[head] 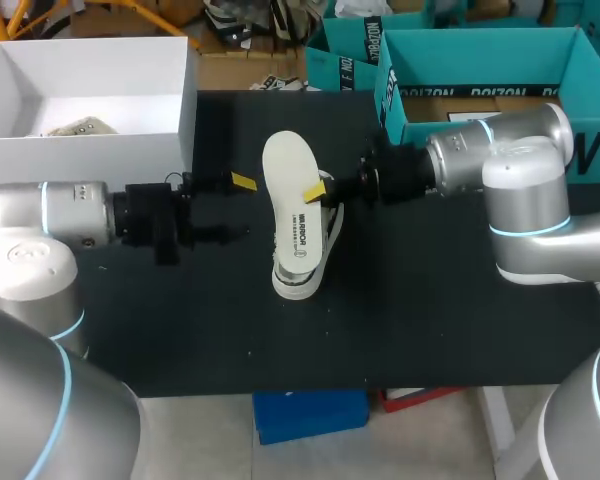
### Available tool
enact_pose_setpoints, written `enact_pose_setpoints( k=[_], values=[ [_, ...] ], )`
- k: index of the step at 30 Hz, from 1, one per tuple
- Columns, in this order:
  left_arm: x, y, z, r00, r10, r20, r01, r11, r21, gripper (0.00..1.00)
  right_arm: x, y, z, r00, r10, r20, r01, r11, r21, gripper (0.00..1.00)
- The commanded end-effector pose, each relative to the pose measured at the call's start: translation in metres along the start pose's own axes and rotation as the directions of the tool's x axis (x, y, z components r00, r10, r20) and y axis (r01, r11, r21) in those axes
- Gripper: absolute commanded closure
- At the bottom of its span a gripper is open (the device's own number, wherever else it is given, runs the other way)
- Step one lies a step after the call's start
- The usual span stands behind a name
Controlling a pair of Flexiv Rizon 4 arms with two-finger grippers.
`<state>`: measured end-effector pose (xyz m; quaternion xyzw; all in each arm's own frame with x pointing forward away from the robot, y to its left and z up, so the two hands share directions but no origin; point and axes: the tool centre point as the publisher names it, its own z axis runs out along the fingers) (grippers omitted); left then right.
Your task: Take the shoe out of the shoebox, open the shoe tongue, remove and reinsert the insole, then place the shoe into the shoebox
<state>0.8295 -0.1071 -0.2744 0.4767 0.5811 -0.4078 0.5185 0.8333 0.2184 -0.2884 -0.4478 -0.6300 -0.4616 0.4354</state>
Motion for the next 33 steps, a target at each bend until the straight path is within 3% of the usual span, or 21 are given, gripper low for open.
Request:
enact_pose_setpoints(
  k=[1, 5, 8, 9, 20, 25, 27, 31, 32, 33],
  values=[
    [0.001, 0.0, 0.012, 1.0, 0.011, 0.019, -0.01, 0.999, -0.041, 0.0, -0.001, 0.0, 0.002, 1.0, 0.0, 0.001, 0.0, 1.0, -0.003, 1.0],
    [0.0, 0.003, 0.021, 0.999, 0.023, 0.038, -0.02, 0.997, -0.07, 0.11, -0.001, 0.0, 0.002, 1.0, 0.0, 0.001, 0.0, 1.0, -0.003, 1.0],
    [0.0, 0.006, 0.026, 0.998, 0.027, 0.049, -0.023, 0.996, -0.083, 0.35, -0.001, 0.0, 0.002, 1.0, 0.0, 0.001, 0.0, 1.0, -0.003, 1.0],
    [-0.001, 0.006, 0.028, 0.998, 0.031, 0.051, -0.027, 0.996, -0.084, 0.36, -0.001, 0.0, 0.002, 1.0, 0.0, 0.001, 0.0, 1.0, -0.003, 1.0],
    [-0.003, 0.017, 0.044, 0.997, 0.053, 0.06, -0.046, 0.992, -0.119, 0.32, -0.001, 0.0, 0.002, 1.0, 0.0, 0.001, 0.0, 1.0, -0.003, 1.0],
    [-0.005, 0.02, 0.049, 0.996, 0.067, 0.061, -0.059, 0.991, -0.124, 0.37, -0.001, 0.0, 0.002, 1.0, 0.0, 0.001, 0.0, 1.0, -0.003, 1.0],
    [-0.005, 0.021, 0.05, 0.996, 0.07, 0.061, -0.062, 0.99, -0.124, 0.49, -0.001, 0.0, 0.002, 1.0, 0.0, 0.001, 0.0, 1.0, -0.003, 1.0],
    [-0.004, 0.023, 0.052, 0.995, 0.074, 0.06, -0.066, 0.99, -0.127, 0.61, -0.001, 0.0, 0.002, 1.0, 0.0, 0.001, 0.0, 1.0, -0.003, 1.0],
    [-0.003, 0.024, 0.052, 0.996, 0.074, 0.057, -0.066, 0.989, -0.129, 0.71, -0.001, 0.0, 0.002, 1.0, 0.0, 0.001, 0.0, 1.0, -0.003, 1.0],
    [-0.002, 0.024, 0.052, 0.996, 0.075, 0.055, -0.067, 0.989, -0.129, 0.93, -0.001, 0.0, 0.002, 1.0, 0.0, 0.001, 0.0, 1.0, -0.003, 1.0]
  ],
)
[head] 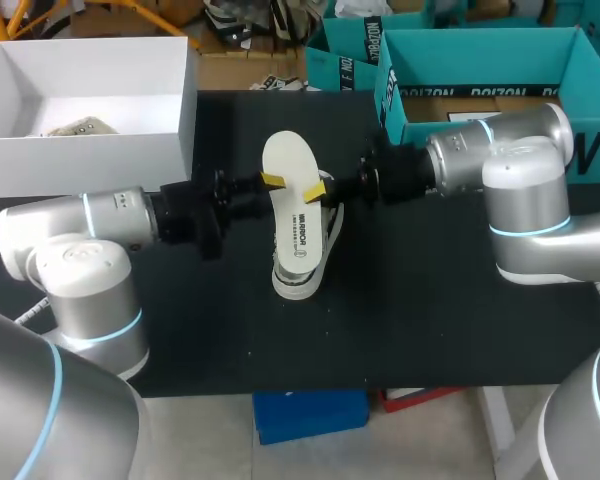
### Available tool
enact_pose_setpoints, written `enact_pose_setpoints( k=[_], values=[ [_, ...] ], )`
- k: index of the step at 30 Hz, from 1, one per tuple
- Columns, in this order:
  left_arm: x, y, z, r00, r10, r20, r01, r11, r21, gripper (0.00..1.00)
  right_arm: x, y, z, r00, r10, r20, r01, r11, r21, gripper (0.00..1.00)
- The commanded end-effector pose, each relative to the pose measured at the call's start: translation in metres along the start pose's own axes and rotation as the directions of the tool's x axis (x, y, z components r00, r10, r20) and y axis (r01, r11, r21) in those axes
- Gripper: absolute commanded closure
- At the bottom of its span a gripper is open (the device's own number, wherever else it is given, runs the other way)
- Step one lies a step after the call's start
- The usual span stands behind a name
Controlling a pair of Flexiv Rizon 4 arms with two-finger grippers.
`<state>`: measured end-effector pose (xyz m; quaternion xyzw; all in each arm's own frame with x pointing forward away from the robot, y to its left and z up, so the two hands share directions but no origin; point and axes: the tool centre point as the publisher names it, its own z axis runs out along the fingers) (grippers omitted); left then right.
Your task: Take the shoe out of the shoebox, open the shoe tongue, remove and reinsert the insole, then place the shoe into the shoebox
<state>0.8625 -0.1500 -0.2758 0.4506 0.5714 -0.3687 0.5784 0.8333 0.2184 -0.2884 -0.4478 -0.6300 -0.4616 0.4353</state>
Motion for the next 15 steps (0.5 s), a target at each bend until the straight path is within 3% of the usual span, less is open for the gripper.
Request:
enact_pose_setpoints(
  k=[1, 8, 9, 10, 15],
  values=[
    [0.0033, -0.0002, 0.0036, 1.0, 0.003, -0.007, -0.003, 1.0, -0.006, 1.0, -0.0008, -0.0002, 0.0018, 1.0, 0.0, 0.001, 0.0, 1.0, -0.003, 1.0],
    [0.0074, 0.0004, 0.0027, 1.0, -0.002, -0.023, 0.002, 1.0, 0.002, 1.0, -0.0008, -0.0002, 0.0018, 1.0, 0.0, 0.001, 0.0, 1.0, -0.003, 1.0],
    [0.008, 0.0004, 0.0024, 1.0, -0.004, -0.024, 0.004, 1.0, 0.006, 1.0, -0.0006, 0.0, 0.0019, 1.0, -0.005, 0.0, 0.005, 1.0, -0.003, 0.87],
    [0.0089, -0.0005, 0.0015, 1.0, -0.005, -0.029, 0.005, 1.0, 0.013, 1.0, -0.0005, 0.0, 0.0019, 1.0, -0.005, 0.0, 0.005, 1.0, -0.002, 0.0],
    [0.0118, -0.0076, -0.0059, 0.997, -0.026, -0.072, 0.031, 0.998, 0.063, 1.0, 0.0043, -0.0056, -0.0047, 0.999, 0.003, 0.045, -0.002, 1.0, -0.024, 0.0]
  ],
)
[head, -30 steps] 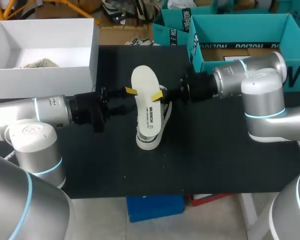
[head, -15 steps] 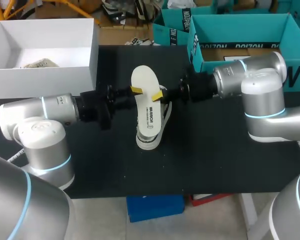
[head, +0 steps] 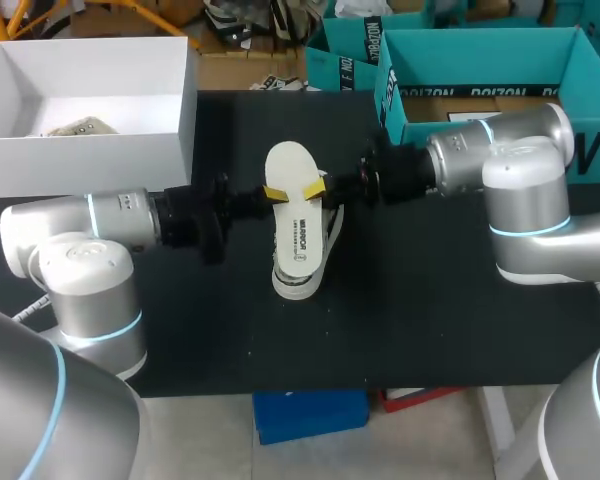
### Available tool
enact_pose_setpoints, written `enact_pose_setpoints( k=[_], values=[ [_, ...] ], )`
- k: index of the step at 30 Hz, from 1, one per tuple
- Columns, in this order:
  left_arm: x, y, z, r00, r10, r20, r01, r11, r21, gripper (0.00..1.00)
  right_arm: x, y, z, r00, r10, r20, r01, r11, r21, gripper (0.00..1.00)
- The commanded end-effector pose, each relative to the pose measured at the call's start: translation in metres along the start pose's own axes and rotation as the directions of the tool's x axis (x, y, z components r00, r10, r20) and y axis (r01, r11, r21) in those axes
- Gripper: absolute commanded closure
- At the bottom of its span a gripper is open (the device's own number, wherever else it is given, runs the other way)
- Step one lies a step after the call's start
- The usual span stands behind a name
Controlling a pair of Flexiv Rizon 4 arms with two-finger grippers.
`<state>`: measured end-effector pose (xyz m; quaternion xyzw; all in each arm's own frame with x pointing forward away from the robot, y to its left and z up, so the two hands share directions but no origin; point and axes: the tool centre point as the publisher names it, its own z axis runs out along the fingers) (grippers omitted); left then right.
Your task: Take the shoe out of the shoebox, open the shoe tongue, remove and reinsert the insole, then place the shoe into the shoebox
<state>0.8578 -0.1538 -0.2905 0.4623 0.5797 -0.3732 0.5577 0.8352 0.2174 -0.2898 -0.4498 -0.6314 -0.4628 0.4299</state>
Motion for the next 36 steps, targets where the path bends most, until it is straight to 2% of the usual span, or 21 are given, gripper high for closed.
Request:
enact_pose_setpoints(
  k=[1, 10, 18, 27, 36],
  values=[
    [-0.002, -0.002, -0.012, 0.999, -0.014, -0.047, 0.016, 0.999, 0.046, 1.0, 0.008, -0.009, -0.005, 0.999, 0.01, 0.043, -0.009, 1.0, -0.022, 0.0],
    [-0.006, -0.029, -0.043, 0.982, -0.029, -0.187, 0.073, 0.97, 0.232, 1.0, 0.029, -0.037, -0.038, 0.985, 0.05, 0.167, -0.033, 0.994, -0.104, 0.0],
    [-0.008, -0.054, -0.067, 0.958, -0.005, -0.288, 0.112, 0.928, 0.356, 1.0, 0.048, -0.065, -0.059, 0.962, 0.094, 0.255, -0.049, 0.983, -0.177, 0.0],
    [-0.005, -0.073, -0.083, 0.936, 0.011, -0.351, 0.153, 0.887, 0.437, 1.0, 0.068, -0.098, -0.076, 0.932, 0.15, 0.331, -0.065, 0.965, -0.253, 0.0],
    [0.002, -0.082, -0.089, 0.908, 0.046, -0.417, 0.167, 0.872, 0.461, 1.0, 0.083, -0.115, -0.085, 0.911, 0.181, 0.371, -0.064, 0.949, -0.308, 0.0]
  ],
)
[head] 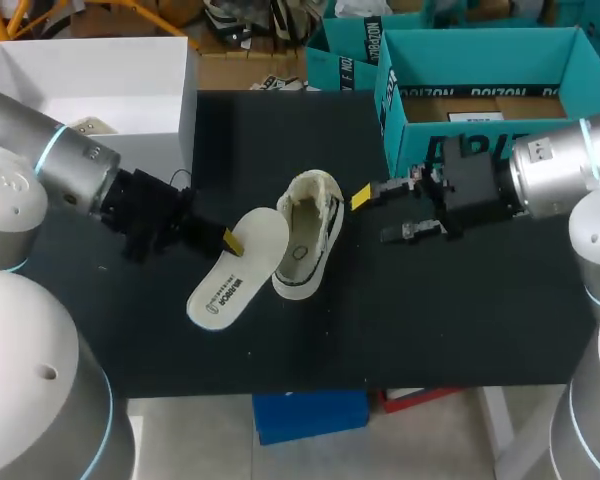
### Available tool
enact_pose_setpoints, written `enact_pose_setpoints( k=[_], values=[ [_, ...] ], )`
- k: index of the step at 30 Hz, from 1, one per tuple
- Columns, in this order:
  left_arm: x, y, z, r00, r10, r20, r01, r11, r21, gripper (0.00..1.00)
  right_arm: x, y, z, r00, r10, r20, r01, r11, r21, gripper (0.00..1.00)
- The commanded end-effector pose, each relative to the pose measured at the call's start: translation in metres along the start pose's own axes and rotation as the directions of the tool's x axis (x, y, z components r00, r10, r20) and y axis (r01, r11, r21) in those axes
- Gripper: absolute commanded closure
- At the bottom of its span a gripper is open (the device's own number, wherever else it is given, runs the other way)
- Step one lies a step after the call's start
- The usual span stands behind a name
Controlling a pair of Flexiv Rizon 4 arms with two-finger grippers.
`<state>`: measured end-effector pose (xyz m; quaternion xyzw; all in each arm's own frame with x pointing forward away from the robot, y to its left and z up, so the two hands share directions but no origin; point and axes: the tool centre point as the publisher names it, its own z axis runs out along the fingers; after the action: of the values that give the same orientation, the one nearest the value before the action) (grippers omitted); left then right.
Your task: Take the shoe out of the shoebox, open the shoe tongue, remove and reinsert the insole, then place the shoe into the shoebox
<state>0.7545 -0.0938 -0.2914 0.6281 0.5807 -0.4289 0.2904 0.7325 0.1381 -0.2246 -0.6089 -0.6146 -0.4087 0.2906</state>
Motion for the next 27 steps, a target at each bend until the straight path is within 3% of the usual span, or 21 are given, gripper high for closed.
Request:
enact_pose_setpoints(
  k=[1, 20, 27],
  values=[
    [0.001, -0.002, 0.0, 0.999, -0.006, -0.041, 0.006, 1.0, 0.01, 1.0, 0.005, -0.015, -0.015, 0.999, 0.007, 0.045, -0.003, 0.996, -0.092, 0.0],
    [0.009, 0.0, 0.014, 0.994, -0.023, -0.103, 0.031, 0.996, 0.079, 1.0, 0.014, -0.038, -0.048, 0.993, 0.046, 0.111, -0.026, 0.984, -0.175, 0.0],
    [0.006, -0.001, 0.018, 0.991, -0.008, -0.136, 0.025, 0.992, 0.123, 1.0, 0.018, -0.041, -0.05, 0.99, 0.054, 0.131, -0.029, 0.982, -0.187, 0.0]
  ],
)
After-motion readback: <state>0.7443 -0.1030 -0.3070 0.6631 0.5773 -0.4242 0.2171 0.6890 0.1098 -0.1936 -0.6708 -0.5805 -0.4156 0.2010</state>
